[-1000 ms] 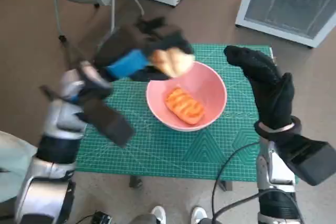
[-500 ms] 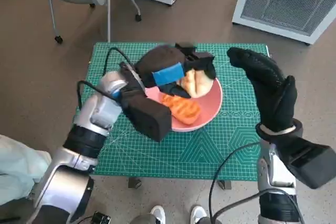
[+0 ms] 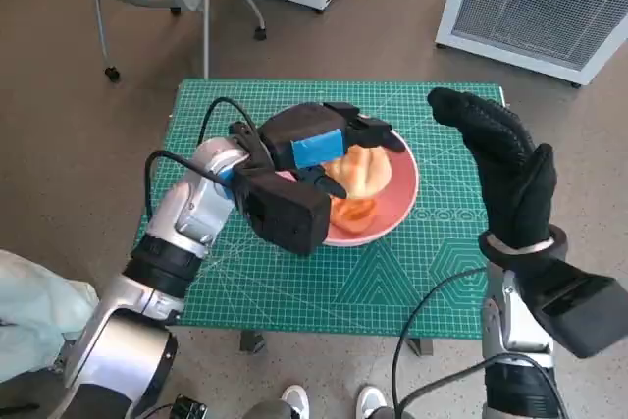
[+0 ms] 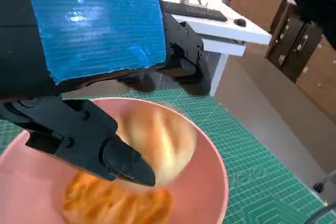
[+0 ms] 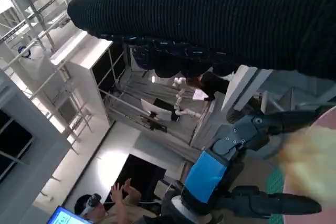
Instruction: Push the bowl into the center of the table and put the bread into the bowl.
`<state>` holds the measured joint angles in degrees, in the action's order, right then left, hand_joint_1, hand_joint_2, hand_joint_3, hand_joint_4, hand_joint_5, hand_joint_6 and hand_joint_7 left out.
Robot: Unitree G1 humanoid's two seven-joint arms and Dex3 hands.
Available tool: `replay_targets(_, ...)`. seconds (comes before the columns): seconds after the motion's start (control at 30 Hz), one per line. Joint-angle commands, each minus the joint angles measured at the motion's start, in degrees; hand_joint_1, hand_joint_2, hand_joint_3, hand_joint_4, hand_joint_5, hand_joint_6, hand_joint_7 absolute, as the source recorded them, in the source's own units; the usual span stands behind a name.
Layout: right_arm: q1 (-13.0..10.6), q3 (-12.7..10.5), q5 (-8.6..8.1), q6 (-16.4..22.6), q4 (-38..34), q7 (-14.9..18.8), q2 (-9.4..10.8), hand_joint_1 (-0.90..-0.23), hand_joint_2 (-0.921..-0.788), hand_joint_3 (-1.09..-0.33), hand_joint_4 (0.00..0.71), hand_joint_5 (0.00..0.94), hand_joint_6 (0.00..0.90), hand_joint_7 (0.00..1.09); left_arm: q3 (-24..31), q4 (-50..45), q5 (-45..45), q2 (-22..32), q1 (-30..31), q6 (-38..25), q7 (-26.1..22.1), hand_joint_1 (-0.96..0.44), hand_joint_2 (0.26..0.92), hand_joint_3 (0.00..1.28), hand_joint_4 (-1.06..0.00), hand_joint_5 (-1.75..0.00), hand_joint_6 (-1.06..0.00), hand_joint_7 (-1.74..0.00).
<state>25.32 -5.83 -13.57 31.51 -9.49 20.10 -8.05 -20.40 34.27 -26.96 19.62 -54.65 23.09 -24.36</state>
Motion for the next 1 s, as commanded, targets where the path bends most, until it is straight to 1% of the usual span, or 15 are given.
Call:
replay_targets(0.03,-1.41,-0.2,0.32,-0.71,0.15,-0.75,0.09,-0.752,-0.921,-0.754,0.124,0.002,-0.001,0.54,0.17,-1.69,-0.28,1.02,1.55,1.39,1.44,-0.4,0.862,0.01,-0.09,0.0,-0.26,-0.03)
replay_targets(0.17,-1.33,-0.17,0.27,-0.56,0.19,-0.84,0.12,-0.757,-0.921,-0.753,0.124,0.002,-0.001,0.54,1.3,-3.12,1.31,1.59,2.69,1.36,1.22,-0.45,0.852,0.0,-0.04,0.0,-0.24,-0.01)
replay_targets(0.37,-0.93,-0.3,0.31,-0.3,-0.06,-0.92,0.12,-0.759,-0.921,-0.751,0.127,0.003,-0.001,0.54,3.95,-5.49,6.59,2.82,4.04,1.29,-2.34,-0.5,0.842,0.0,0.0,0.0,-0.22,0.0)
replay_targets(0.53,-0.46,-0.49,0.13,-0.46,0.02,-0.9,-0.02,-0.758,-0.921,-0.748,0.129,0.003,-0.001,0.53,7.91,-7.34,14.36,3.69,5.25,1.33,-6.19,-0.52,0.843,0.0,0.0,0.0,-0.21,0.0)
replay_targets(0.63,-0.15,-0.69,0.01,-0.65,0.07,-0.88,-0.2,-0.754,-0.921,-0.747,0.13,0.004,-0.001,0.53,10.52,-8.27,19.19,3.53,6.01,1.25,-7.71,-0.51,0.85,0.0,0.0,0.0,-0.21,0.0)
replay_targets(0.7,0.15,-0.83,-0.08,-0.88,0.11,-0.87,-0.34,-0.752,-0.921,-0.747,0.13,0.004,-0.001,0.52,12.25,-8.26,21.97,3.05,6.44,1.9,-7.84,-0.49,0.854,0.01,0.0,0.0,-0.21,0.0)
replay_targets(0.8,0.87,-1.08,-0.04,-1.51,0.62,-1.08,-0.67,-0.748,-0.921,-0.746,0.132,0.004,-0.001,0.53,15.82,-6.76,26.78,0.97,7.17,5.74,-6.11,-0.47,0.868,0.01,-0.02,-0.01,-0.22,-0.01)
replay_targets(0.93,1.85,-1.3,0.17,-2.51,1.6,-1.54,-1.1,-0.74,-0.921,-0.747,0.133,0.004,0.001,0.53,20.14,-4.79,33.42,-2.97,7.86,9.57,-4.63,-0.55,0.903,0.04,-0.05,-0.02,-0.26,-0.03)
replay_targets(0.97,2.09,-1.33,0.23,-2.73,1.79,-1.65,-1.21,-0.738,-0.921,-0.748,0.133,0.004,0.003,0.53,21.1,-4.35,35.05,-4.0,8.03,10.36,-4.49,-0.58,0.909,0.08,-0.06,-0.02,-0.26,-0.03)
replay_targets(1.0,2.4,-1.3,0.44,-2.94,2.08,-1.86,-1.29,-0.737,-0.921,-0.748,0.134,0.004,0.003,0.53,22.22,-3.99,37.09,-5.34,8.46,11.18,-4.37,-0.59,0.912,0.09,-0.06,-0.02,-0.27,-0.03)
